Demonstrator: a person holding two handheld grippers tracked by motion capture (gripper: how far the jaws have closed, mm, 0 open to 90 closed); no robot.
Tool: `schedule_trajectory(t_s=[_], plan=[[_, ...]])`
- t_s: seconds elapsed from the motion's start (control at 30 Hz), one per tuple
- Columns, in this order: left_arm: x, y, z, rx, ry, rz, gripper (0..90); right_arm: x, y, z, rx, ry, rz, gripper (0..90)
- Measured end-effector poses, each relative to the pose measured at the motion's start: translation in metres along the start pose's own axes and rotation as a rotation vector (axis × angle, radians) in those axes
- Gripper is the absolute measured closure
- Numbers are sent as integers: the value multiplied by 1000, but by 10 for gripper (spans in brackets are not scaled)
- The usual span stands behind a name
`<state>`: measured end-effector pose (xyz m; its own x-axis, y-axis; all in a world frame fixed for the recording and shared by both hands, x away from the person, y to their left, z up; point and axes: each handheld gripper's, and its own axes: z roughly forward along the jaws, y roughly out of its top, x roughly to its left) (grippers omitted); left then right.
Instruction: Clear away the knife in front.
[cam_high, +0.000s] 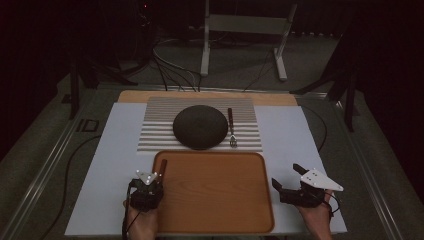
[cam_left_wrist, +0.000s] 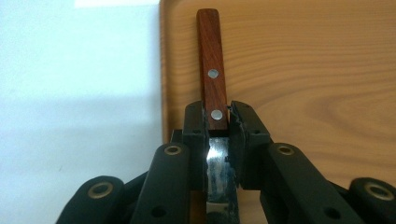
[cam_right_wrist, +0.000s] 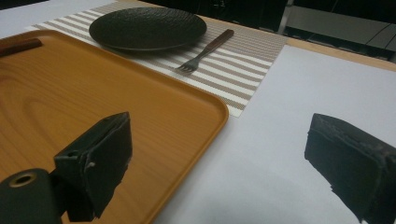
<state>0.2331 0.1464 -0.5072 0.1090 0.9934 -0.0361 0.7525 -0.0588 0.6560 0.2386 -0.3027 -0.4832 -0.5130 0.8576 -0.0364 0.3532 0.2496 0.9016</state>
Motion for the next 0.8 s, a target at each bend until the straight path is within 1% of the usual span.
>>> schedule_trajectory(t_s=[0.07,0.13,0.33,0.47,0.57,0.6,0.63,0.7,0.73,0.77,0.8], plan=[[1,-2,1,7,13,-10,779,0,0,0,0,0,-1,76],[2,-2,2,7,10,-9,778,0,0,0,0,1,-1,76],[0,3,6,15,21,-12,778,0,0,0,1,0,-2,76],[0,5,8,10,33,-26,776,0,0,0,0,0,0,76],[-1,6,9,8,32,-20,768,0,0,0,1,1,-1,75],[-1,5,9,4,33,-20,755,0,0,0,0,1,-2,76],[-2,5,8,-1,35,-21,716,0,0,0,0,1,0,76],[-2,5,6,-4,23,-22,666,0,0,0,0,-1,1,76],[-3,5,5,0,23,-12,647,0,0,0,0,-1,1,76],[-4,6,4,-7,20,-8,630,0,0,0,1,-1,1,76],[-4,7,2,-11,18,-1,594,0,0,0,0,0,0,76]])
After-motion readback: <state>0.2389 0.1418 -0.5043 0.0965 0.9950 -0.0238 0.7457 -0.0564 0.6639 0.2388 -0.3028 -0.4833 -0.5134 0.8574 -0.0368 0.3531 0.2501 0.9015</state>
